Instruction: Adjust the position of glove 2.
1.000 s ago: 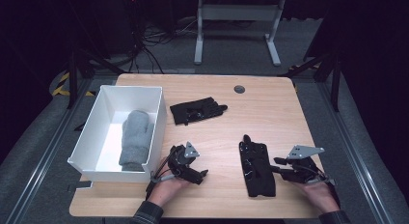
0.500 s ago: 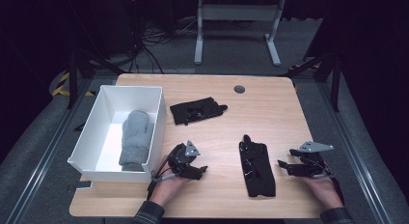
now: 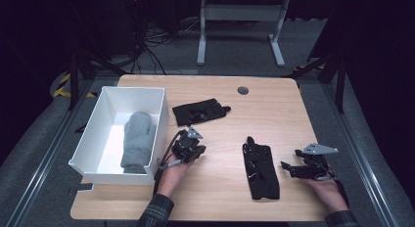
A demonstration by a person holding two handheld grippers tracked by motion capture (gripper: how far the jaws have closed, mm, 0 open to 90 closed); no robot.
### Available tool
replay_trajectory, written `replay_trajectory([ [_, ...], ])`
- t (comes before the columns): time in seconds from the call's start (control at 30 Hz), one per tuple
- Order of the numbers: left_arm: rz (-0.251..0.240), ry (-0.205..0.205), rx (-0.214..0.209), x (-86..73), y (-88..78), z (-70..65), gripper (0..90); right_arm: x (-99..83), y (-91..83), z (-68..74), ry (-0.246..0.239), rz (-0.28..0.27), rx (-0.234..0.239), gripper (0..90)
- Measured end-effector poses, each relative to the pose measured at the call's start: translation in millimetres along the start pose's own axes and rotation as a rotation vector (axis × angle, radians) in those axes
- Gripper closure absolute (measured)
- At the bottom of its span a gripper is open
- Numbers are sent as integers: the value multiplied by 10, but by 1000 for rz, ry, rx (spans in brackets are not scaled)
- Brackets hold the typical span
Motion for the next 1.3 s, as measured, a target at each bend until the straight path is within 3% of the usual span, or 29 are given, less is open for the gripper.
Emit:
replay_trajectory([
  [0.4, -15, -19, 101, 413, 298, 403, 900, 3, 8, 4, -3, 3, 7, 188],
  [0.53, -22, -34, 113, 504, 395, 546, 900, 7, 13, 5, -2, 4, 11, 187],
  [0.8, -12, -23, 150, 607, 580, 757, 900, 8, 14, 4, -3, 5, 12, 187],
  [0.97, -1, -33, 151, 591, 659, 823, 900, 9, 16, 3, -4, 5, 12, 186],
  [1.13, 20, -15, 156, 561, 697, 818, 900, 9, 15, 4, -4, 5, 13, 186],
  [1.3, 22, -10, 144, 495, 645, 705, 900, 9, 16, 4, -5, 5, 12, 186],
])
Point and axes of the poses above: each handheld gripper's, and its own axes: y roughly forward along the jaws, x roughly out of its top, z roughly to its left, the point moved 3 cm from there along y, roughly forward along the jaws, and after that the axes turned 7 degrees about -z, right-handed, at the moved point
